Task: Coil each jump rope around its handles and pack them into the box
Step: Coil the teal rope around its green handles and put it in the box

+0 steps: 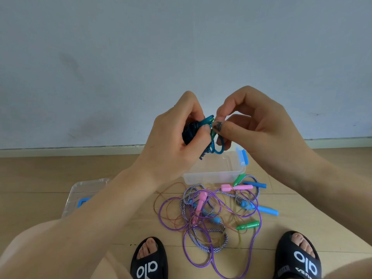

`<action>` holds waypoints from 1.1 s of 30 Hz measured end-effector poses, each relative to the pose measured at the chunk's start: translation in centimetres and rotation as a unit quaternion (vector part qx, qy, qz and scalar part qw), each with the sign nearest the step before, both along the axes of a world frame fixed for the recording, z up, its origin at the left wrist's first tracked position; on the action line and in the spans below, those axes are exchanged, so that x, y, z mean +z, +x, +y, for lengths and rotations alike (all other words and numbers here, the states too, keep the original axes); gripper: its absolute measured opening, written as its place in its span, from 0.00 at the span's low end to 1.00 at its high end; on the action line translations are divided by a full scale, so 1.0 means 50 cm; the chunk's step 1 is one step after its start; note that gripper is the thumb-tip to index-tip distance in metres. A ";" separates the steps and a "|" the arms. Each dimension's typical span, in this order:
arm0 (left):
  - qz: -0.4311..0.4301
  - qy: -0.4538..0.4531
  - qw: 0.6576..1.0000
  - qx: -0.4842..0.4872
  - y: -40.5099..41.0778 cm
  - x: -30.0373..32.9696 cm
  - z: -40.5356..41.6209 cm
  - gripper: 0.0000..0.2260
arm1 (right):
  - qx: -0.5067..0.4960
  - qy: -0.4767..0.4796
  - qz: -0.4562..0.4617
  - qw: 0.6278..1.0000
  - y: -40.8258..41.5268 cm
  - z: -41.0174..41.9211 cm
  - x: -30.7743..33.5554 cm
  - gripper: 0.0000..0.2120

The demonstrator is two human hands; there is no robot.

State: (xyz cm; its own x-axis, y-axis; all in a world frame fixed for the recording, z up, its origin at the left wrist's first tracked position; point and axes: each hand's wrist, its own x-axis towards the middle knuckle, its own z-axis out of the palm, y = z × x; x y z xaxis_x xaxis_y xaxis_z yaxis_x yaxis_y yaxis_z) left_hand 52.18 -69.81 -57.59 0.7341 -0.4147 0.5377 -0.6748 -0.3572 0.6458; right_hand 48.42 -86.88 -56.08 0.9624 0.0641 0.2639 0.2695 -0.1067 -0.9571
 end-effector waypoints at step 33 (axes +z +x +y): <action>0.172 -0.052 0.983 -0.033 -0.018 0.003 -0.013 0.12 | -0.085 -0.104 -0.028 0.991 -0.005 0.012 -0.014 0.09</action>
State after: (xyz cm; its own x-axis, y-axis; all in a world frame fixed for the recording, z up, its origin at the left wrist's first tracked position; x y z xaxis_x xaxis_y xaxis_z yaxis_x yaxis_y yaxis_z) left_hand 51.31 -70.45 -57.44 0.8532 -0.4237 0.3042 -0.4294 -0.2395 0.8708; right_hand 48.16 -86.30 -56.80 0.9479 -0.0392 0.3160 0.2835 -0.3478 -0.8937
